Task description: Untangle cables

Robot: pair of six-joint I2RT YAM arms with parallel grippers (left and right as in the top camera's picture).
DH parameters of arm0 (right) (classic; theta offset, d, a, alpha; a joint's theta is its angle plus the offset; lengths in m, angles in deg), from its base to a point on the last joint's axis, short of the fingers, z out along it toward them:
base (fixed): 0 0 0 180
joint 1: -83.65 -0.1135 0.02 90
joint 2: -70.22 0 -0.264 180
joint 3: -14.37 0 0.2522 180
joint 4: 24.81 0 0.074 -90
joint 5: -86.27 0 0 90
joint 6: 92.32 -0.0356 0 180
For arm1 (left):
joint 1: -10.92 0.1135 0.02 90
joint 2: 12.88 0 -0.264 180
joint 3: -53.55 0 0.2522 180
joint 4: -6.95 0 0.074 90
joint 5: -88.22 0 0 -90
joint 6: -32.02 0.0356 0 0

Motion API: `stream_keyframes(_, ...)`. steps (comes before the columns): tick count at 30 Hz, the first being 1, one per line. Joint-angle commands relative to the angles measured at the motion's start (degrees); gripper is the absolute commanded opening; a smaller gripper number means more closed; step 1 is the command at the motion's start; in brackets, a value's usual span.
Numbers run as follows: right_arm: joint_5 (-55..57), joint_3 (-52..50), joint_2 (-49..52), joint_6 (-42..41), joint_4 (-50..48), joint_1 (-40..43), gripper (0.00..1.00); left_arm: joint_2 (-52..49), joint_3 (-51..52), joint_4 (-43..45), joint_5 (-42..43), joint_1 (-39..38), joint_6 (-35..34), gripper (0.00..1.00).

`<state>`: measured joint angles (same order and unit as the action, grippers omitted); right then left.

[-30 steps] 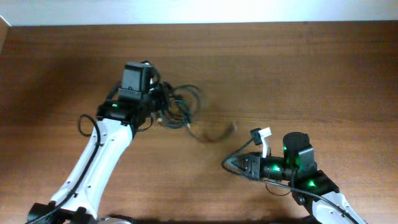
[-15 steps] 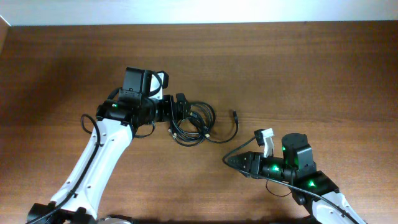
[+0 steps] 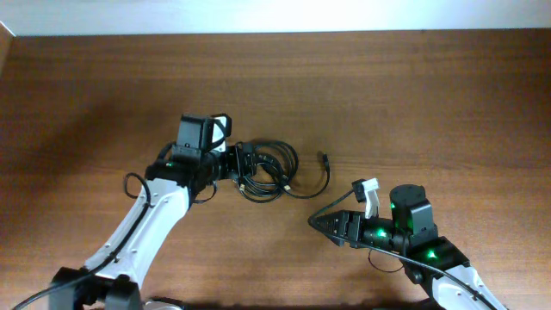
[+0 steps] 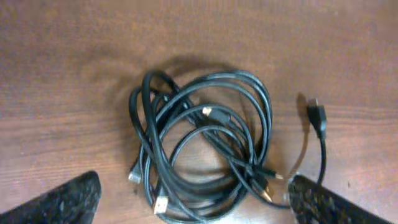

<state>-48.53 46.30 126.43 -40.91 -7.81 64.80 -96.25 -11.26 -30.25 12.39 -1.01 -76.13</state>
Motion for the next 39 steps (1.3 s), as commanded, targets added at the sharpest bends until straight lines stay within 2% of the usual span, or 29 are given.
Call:
stream_keyframes(1, 0.5, 0.0, -0.2, 0.7, 0.6, -0.3, 0.76, -3.7, 2.5, 3.5, -0.5, 0.0, -0.7, 0.87)
stream_keyframes(3, 0.5, 0.0, -0.2, 0.7, 0.9, -0.3, 0.76, -6.5, 2.5, 5.7, -0.5, -0.1, -0.6, 0.79)
stream_keyframes(6, 0.5, 0.0, -0.2, 0.7, 0.9, -0.3, 0.76, -11.5, 2.5, 9.7, -0.5, -0.1, -0.7, 0.76)
stream_keyframes(8, 0.5, 0.0, -0.2, 0.6, 0.9, -0.3, 0.77, -13.2, 2.5, 11.8, -0.5, -0.1, -0.7, 0.66)
stream_keyframes(9, 0.5, 0.0, -0.2, 0.7, 0.9, -0.3, 0.77, -13.6, 2.5, 12.1, -0.5, -0.1, -0.6, 0.64)
stream_keyframes(11, 0.5, 0.0, -0.2, 0.7, 0.9, -0.3, 0.77, -14.2, 2.5, 12.3, -0.5, -0.1, -0.6, 0.5)
stream_keyframes(13, 0.5, 0.0, -0.2, 0.7, 0.9, -0.3, 0.77, -15.3, 2.5, 12.3, -0.5, -0.1, -0.6, 0.41)
stream_keyframes(17, 0.5, 0.0, -0.2, 0.7, 0.9, -0.3, 0.77, -16.5, 2.4, 12.3, -0.4, -0.1, -0.6, 0.0)
stream_keyframes(20, 0.5, 0.0, -0.2, 0.7, 0.9, -0.3, 0.77, -13.9, 1.2, 9.6, 2.7, 0.0, -0.6, 0.0)
stream_keyframes(21, 0.5, 0.0, -0.2, 0.7, 0.9, -0.3, 0.81, -11.5, 0.7, 7.9, 3.2, 0.0, -0.5, 0.0)
stream_keyframes(25, 0.5, 0.0, -0.2, 0.9, 0.3, -0.3, 0.86, -1.7, 0.6, 2.9, 7.1, -0.1, 4.7, 0.0)
stream_keyframes(29, 0.4, 0.1, -0.2, 1.1, -7.5, -0.3, 0.88, 6.3, 0.6, -2.8, 9.9, -0.1, 6.6, 0.0)
stream_keyframes(33, 0.5, 0.1, -0.2, 1.1, -20.0, -0.3, 0.93, 8.6, 0.6, -5.0, 26.8, -0.1, 15.0, 0.0)
stream_keyframes(38, 6.6, 0.1, -0.2, 1.1, -22.1, -0.3, 0.91, 8.6, 0.6, -6.0, 35.1, -0.1, 19.2, 0.0)
stream_keyframes(39, 8.1, 0.1, 0.0, 1.1, -22.1, -0.3, 0.88, 8.6, 0.6, -6.0, 36.9, -0.1, 20.1, 0.0)
